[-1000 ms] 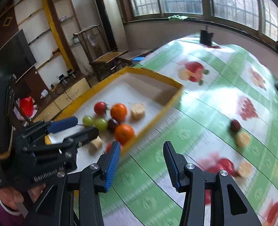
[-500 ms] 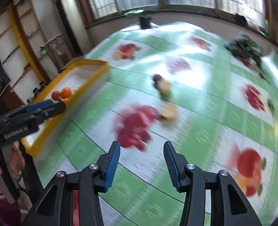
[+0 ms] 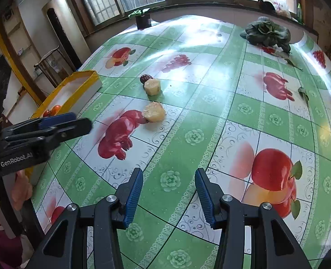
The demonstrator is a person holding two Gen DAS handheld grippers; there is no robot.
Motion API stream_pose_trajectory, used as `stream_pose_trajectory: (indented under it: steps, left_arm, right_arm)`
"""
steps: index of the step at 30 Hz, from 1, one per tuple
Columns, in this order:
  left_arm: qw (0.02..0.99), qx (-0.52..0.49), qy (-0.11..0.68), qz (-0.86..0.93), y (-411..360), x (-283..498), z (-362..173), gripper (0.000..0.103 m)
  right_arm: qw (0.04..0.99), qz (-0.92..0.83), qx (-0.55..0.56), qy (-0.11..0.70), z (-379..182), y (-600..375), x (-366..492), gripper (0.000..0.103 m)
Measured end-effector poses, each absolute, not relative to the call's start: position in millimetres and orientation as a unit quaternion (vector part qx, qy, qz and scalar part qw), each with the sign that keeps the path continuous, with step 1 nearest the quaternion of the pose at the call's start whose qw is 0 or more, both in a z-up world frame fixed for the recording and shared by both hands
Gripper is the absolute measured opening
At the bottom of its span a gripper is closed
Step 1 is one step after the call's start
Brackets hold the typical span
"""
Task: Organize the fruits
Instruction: 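Move both grippers back to the table and grasp a dark plum with the right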
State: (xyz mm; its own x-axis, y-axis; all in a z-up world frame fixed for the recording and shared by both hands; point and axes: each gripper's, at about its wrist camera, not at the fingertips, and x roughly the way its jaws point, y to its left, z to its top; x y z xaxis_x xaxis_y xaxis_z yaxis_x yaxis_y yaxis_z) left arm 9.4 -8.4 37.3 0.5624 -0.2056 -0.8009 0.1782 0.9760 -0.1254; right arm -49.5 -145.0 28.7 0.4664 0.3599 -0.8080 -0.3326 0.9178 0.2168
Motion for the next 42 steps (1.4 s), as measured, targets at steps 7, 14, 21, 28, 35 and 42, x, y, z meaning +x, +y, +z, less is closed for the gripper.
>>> stream_pose_trajectory:
  steps: [7,14,21,28,35,42]
  left_arm:
    - [0.876,-0.009,0.466,-0.123,-29.2,22.7,29.7,0.058]
    - [0.874,-0.011,0.467,-0.135,-36.4,26.2,28.1,0.058]
    - [0.873,-0.019,0.468,-0.139,-32.2,28.9,26.0,0.058]
    - [0.87,-0.026,0.472,-0.144,-32.4,31.1,24.4,0.058]
    - [0.869,-0.029,0.472,-0.147,-30.7,31.9,22.7,0.058]
    - [0.867,-0.03,0.477,-0.142,-28.5,35.4,18.8,0.058]
  right_arm:
    - [0.863,0.181,0.009,0.471,27.4,-157.9,-53.0,0.047]
    - [0.88,0.075,-0.017,0.469,50.6,-214.3,-49.2,0.047]
    - [0.844,-0.004,-0.103,0.526,76.1,-283.8,-42.2,0.047]
    - [0.796,-0.027,-0.088,0.599,62.7,-334.1,-23.1,0.047]
    - [0.738,-0.027,-0.118,0.664,39.9,-350.1,-1.7,0.047]
    - [0.72,0.007,-0.115,0.684,30.2,-356.8,6.2,0.038]
